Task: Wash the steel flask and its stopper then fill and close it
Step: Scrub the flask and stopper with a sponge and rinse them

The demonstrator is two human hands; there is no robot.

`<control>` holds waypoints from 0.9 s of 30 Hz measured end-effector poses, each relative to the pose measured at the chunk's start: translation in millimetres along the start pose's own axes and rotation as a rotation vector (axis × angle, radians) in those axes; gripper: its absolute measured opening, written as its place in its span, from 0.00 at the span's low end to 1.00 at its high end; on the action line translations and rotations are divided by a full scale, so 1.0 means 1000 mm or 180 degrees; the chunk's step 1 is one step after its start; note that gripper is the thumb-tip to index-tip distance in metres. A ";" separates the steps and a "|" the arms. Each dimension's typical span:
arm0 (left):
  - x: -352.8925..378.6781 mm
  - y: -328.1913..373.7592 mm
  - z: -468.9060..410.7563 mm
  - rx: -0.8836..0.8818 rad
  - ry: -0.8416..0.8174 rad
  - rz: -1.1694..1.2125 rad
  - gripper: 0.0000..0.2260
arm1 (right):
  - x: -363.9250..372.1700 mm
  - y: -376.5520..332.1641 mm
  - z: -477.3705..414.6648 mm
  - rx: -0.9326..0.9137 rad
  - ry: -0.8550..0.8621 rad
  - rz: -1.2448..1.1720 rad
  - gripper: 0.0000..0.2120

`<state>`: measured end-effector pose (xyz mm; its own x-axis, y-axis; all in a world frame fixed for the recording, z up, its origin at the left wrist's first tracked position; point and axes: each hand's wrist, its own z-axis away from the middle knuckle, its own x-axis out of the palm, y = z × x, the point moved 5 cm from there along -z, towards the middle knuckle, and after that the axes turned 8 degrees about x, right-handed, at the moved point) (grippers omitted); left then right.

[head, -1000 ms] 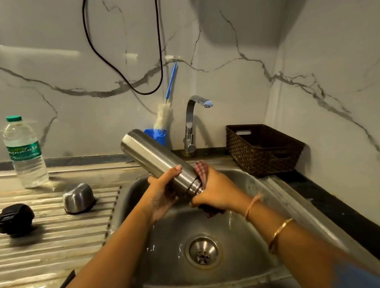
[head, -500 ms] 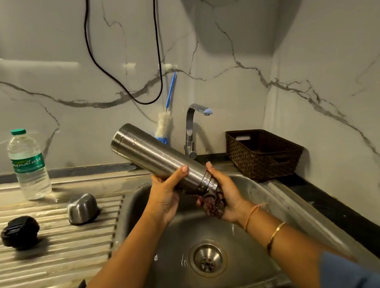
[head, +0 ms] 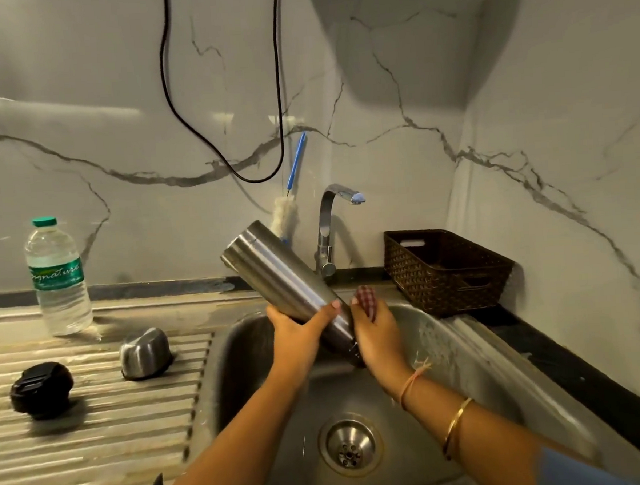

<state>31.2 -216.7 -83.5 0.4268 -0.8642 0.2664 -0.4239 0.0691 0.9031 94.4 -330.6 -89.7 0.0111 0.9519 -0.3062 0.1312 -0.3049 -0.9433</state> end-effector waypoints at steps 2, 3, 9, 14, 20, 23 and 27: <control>-0.006 -0.002 -0.002 -0.0134 0.0009 0.0187 0.39 | 0.001 -0.012 0.018 -0.0544 -0.0293 0.0541 0.22; -0.008 -0.004 -0.001 -0.0214 0.0028 0.0247 0.36 | 0.003 -0.020 0.028 -0.0840 -0.0403 0.0736 0.26; -0.004 -0.010 0.006 -0.0467 -0.0295 0.0423 0.28 | 0.014 -0.047 0.049 -0.1774 -0.0479 0.1642 0.38; 0.014 -0.010 0.015 -0.0644 -0.0905 0.0435 0.30 | 0.007 -0.091 0.019 -0.1977 -0.0128 0.1571 0.27; 0.014 0.002 0.009 -0.0552 -0.0938 0.0574 0.29 | 0.001 -0.111 -0.017 -0.1121 -0.0603 0.0171 0.23; 0.001 0.008 0.001 -0.0683 -0.0671 0.1093 0.20 | 0.013 -0.079 0.018 -0.1140 -0.0941 0.0461 0.26; -0.015 0.006 -0.005 -0.0705 -0.0474 0.1220 0.23 | 0.021 -0.048 0.071 -0.1558 -0.0731 0.1138 0.36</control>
<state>26.3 -200.4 -80.2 0.1466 -0.8166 0.5582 -0.3411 0.4880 0.8034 18.4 -298.4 -60.2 -0.0674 0.7469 -0.6615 0.5961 -0.5016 -0.6270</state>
